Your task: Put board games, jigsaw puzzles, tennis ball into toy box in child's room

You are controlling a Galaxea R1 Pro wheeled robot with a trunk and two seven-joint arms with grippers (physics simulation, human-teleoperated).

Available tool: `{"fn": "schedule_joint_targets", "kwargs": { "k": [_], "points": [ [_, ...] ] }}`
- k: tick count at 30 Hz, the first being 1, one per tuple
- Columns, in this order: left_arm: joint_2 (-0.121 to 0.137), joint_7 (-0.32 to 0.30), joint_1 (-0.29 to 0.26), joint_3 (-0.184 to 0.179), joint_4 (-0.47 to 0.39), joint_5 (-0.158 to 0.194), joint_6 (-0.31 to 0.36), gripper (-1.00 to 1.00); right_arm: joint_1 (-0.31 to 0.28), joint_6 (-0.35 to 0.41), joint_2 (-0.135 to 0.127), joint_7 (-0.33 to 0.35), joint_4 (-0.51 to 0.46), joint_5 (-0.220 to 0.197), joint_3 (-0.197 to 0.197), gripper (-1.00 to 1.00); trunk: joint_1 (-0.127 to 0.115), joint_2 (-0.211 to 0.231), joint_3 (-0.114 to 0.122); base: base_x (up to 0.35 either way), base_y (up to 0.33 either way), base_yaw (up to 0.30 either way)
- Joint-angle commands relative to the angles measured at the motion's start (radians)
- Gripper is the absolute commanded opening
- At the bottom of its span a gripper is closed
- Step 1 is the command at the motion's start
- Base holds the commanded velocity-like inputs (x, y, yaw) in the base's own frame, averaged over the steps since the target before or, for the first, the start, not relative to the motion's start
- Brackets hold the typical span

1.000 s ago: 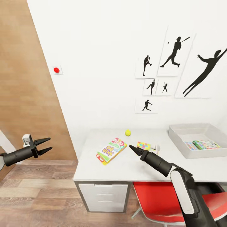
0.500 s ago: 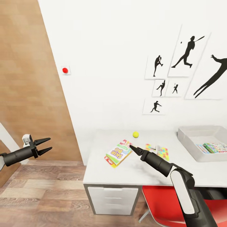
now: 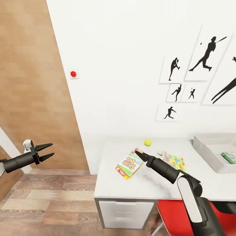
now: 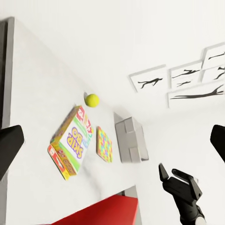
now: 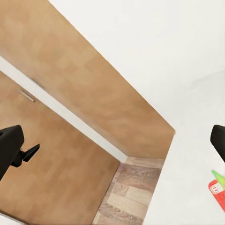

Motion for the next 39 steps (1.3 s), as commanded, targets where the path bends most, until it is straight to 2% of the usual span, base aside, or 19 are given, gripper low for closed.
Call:
{"fn": "schedule_joint_targets", "kwargs": {
  "k": [1,12,20,26,32,39],
  "points": [
    [0.0,-0.002,-0.001,0.001,0.0,0.0,0.005,1.0,-0.001,0.006,0.0,0.001,0.0,-0.004,-0.001,1.0,0.001,-0.002,-0.002,0.225,0.133,0.0],
    [0.0,-0.002,-0.001,0.0,0.0,-0.002,0.005,1.0,-0.001,-0.002,-0.001,-0.006,0.005,0.0,-0.002,1.0,0.001,-0.002,-0.002,0.139,0.04,0.0],
    [-0.001,0.001,-0.001,-0.001,0.0,-0.005,0.004,1.0,-0.001,-0.002,0.001,-0.033,0.005,0.02,-0.004,1.0,0.001,-0.002,-0.002,0.167,0.121,0.0],
    [-0.001,-0.001,-0.001,-0.002,0.0,-0.005,-0.033,1.0,-0.001,-0.003,0.007,-0.091,0.011,0.023,-0.005,1.0,0.001,-0.002,-0.002,0.134,0.035,0.0],
    [-0.001,-0.001,-0.001,-0.003,0.0,-0.005,-0.067,1.0,-0.001,-0.002,0.009,-0.196,0.04,0.025,-0.003,1.0,0.001,-0.002,-0.002,0.071,0.006,0.0],
    [-0.001,-0.001,-0.001,-0.003,0.0,-0.005,-0.078,1.0,-0.001,-0.002,0.012,-0.228,0.047,0.026,-0.001,1.0,0.001,-0.002,-0.002,0.01,0.001,0.0]
  ]
}}
